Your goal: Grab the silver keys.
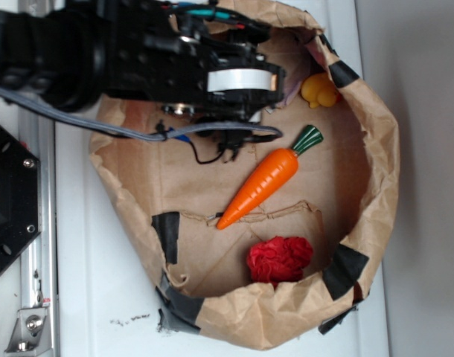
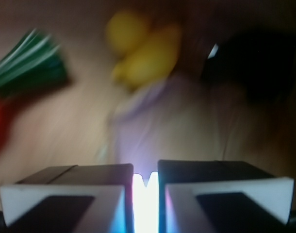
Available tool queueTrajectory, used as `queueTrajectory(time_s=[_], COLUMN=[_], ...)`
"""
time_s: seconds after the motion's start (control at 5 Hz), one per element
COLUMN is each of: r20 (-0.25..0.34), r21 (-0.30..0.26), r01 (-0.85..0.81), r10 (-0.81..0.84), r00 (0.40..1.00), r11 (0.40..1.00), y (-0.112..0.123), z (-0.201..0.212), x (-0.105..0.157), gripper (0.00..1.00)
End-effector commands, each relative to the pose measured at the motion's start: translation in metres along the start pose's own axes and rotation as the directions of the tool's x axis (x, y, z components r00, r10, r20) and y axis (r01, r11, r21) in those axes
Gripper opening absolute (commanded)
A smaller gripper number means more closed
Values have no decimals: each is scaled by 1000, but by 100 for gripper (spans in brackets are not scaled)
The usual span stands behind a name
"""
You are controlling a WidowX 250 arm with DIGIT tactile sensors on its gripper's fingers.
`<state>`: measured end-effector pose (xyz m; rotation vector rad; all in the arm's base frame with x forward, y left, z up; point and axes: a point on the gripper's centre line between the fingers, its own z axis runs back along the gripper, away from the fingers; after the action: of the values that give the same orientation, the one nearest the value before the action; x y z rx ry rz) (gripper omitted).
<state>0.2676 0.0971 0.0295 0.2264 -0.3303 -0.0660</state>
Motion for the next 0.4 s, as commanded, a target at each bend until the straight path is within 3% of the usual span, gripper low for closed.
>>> queueTrajectory(time_s=[0.0,0.2], r20=[-36,-36], r21=[-287,-285], r01=[25,28], r10=[-36,-40], r00=[999,999], r11=[958,958], y=[5,6], z=[83,84], x=[-2,-3], gripper=[0,0])
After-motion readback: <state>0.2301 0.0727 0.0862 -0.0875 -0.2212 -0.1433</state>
